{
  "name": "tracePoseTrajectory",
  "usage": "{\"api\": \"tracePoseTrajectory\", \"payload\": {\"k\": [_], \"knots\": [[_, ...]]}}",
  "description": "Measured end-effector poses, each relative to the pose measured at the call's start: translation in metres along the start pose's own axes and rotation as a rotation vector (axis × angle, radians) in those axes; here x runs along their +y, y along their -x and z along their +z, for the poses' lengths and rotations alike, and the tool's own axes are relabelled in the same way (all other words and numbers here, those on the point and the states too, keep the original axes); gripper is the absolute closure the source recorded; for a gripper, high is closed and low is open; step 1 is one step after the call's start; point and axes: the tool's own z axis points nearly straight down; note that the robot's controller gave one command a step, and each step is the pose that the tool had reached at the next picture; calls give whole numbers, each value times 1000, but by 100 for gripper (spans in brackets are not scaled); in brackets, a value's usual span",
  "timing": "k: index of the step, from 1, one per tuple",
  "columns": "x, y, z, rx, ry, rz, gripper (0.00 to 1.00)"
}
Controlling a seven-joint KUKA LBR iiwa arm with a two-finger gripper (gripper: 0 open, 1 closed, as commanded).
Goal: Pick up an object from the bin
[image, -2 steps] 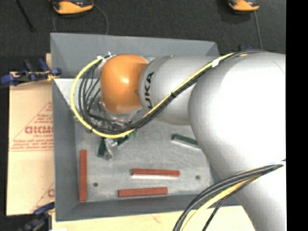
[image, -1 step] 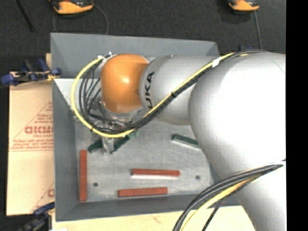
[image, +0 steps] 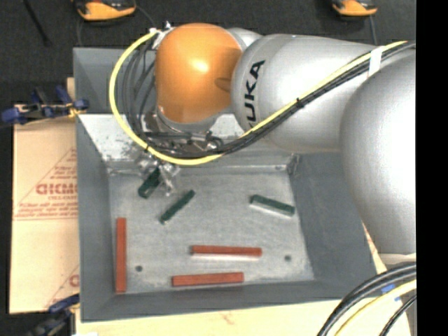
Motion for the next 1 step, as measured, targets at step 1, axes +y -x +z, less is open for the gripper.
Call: {"api": "tracePoseTrajectory", "payload": {"k": [1], "knots": [[16, 16, -58, 0, 2, -393, 100]]}}
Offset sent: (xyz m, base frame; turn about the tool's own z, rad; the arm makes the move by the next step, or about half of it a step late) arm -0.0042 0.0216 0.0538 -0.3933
